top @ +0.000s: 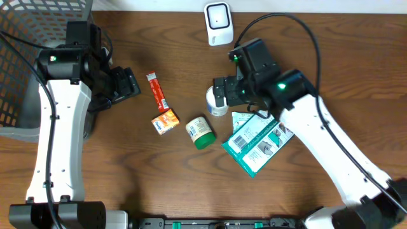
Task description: Scan the item barcode
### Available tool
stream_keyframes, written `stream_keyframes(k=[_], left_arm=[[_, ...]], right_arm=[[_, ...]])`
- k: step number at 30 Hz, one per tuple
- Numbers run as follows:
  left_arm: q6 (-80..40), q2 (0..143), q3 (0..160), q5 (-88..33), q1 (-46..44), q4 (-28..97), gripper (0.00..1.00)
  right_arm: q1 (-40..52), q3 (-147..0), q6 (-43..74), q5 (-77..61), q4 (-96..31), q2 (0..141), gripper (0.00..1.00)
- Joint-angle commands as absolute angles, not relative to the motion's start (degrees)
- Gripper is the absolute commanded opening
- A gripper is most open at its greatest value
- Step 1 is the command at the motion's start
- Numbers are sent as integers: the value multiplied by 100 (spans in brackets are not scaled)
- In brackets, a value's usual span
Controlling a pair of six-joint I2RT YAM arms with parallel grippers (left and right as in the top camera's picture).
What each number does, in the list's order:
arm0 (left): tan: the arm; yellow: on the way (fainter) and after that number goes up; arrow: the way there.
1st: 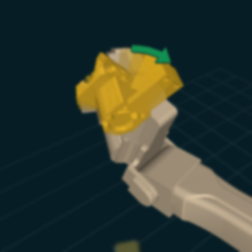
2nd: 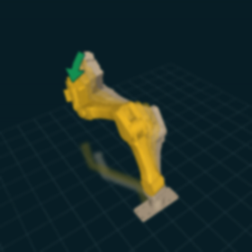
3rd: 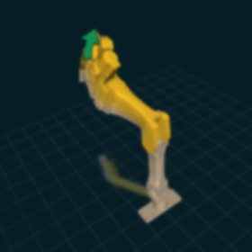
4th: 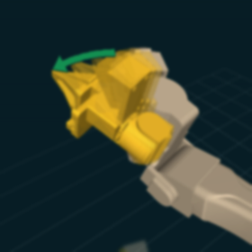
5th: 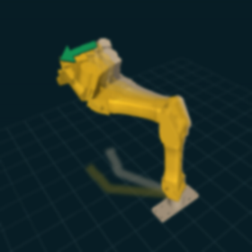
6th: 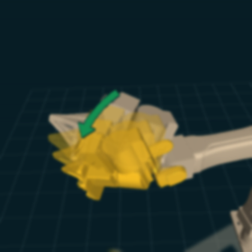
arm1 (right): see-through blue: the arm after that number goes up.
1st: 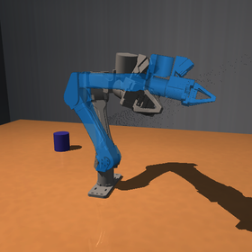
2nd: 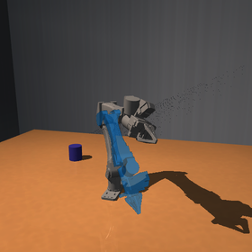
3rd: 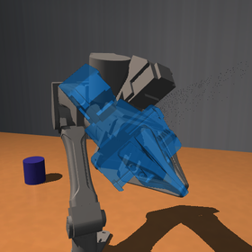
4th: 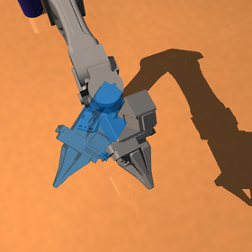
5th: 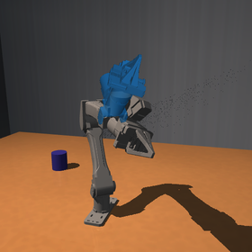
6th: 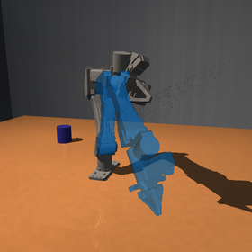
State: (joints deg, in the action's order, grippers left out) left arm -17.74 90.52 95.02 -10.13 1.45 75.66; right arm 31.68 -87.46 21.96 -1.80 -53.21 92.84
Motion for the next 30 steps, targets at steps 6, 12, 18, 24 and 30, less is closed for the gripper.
stream_keyframes(k=[6,12,18,24,30], left_arm=[[-1717,8958,9568,-978,148,7583,84],[-1717,8958,9568,-978,148,7583,84],[-1719,8958,9568,-978,148,7583,84],[-1717,8958,9568,-978,148,7583,84],[-1717,8958,9568,-978,148,7583,84]], right_arm=[[3162,-8764,2626,-502,-5290,9636,78],[3140,-9017,2617,-576,-5295,10217,75],[3004,-10501,2609,-670,-6528,11021,75],[3009,-10908,2611,-534,-6707,11618,85],[2978,-10908,2611,-412,-6547,12125,95]])
